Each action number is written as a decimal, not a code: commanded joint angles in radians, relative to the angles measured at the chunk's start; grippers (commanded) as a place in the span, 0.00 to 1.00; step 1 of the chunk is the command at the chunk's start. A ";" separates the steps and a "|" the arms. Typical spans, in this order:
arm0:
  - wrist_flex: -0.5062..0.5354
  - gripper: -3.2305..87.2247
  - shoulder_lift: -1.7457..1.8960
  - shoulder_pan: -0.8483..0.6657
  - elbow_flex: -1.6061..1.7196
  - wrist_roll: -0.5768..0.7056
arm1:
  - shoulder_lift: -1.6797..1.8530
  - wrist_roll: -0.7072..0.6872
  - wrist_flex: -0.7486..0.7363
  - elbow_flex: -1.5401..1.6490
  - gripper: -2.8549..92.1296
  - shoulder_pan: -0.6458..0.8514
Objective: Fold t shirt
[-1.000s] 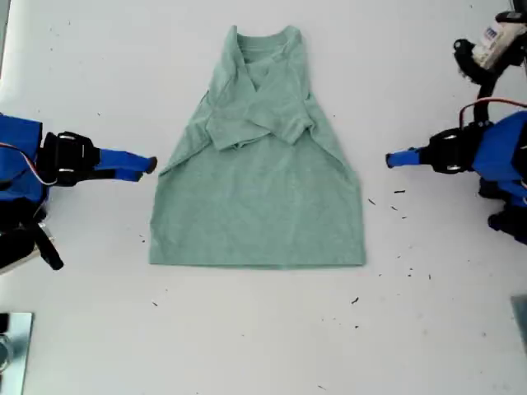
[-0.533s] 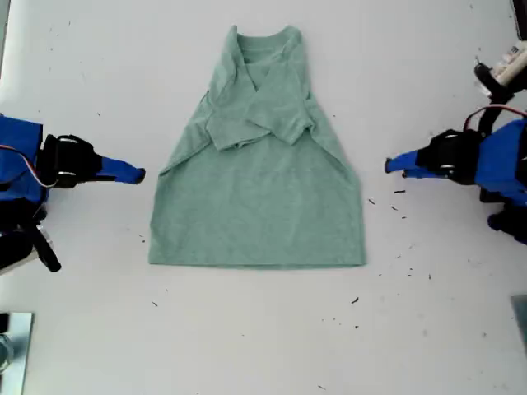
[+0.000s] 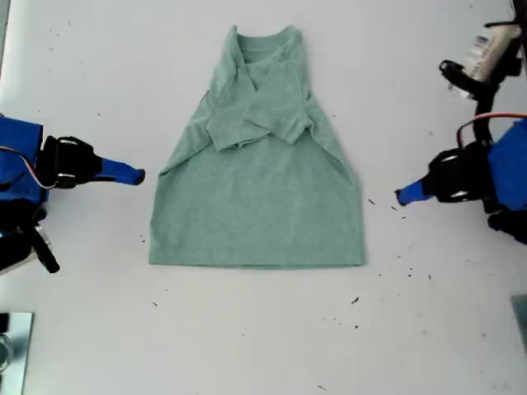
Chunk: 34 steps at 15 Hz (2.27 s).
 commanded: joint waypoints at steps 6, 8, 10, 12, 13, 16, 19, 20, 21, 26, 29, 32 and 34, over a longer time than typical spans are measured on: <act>-0.012 0.03 0.008 0.006 0.012 0.028 | -0.598 -0.006 0.293 -0.787 0.43 -0.117; -0.012 0.03 0.008 0.012 0.012 0.029 | -0.684 -0.002 0.287 -0.765 0.42 -0.112; -0.012 0.03 0.008 0.017 0.012 0.032 | -0.741 0.011 0.235 -0.689 0.40 -0.114; -0.012 0.03 0.008 0.020 0.012 0.035 | -0.736 0.014 0.107 -0.537 0.40 -0.114; -0.012 0.03 0.008 0.021 0.012 0.038 | -0.736 0.020 0.043 -0.462 0.40 -0.115; -0.012 0.03 0.008 0.032 0.012 0.040 | -0.742 0.034 -0.236 -0.190 0.39 -0.117; -0.012 0.03 0.008 0.035 0.014 0.043 | -0.796 0.067 -0.561 0.071 0.16 -0.118; -0.014 0.03 0.008 0.034 0.014 0.044 | -0.857 0.060 -0.637 0.095 0.06 -0.121; -0.014 0.03 0.008 0.032 0.014 0.044 | -0.942 0.046 -0.649 0.078 0.04 -0.121; -0.014 0.03 0.008 0.028 0.014 0.044 | -1.026 0.041 -0.657 0.034 0.02 -0.155; -0.014 0.03 0.008 0.028 0.014 0.044 | -0.991 0.017 -0.371 -0.144 0.02 -0.153; -0.014 0.03 0.008 0.025 0.014 0.044 | -0.847 -0.021 0.054 -0.489 0.02 -0.149; -0.014 0.03 0.008 0.021 0.014 0.044 | -0.824 -0.048 0.261 -0.758 0.02 -0.153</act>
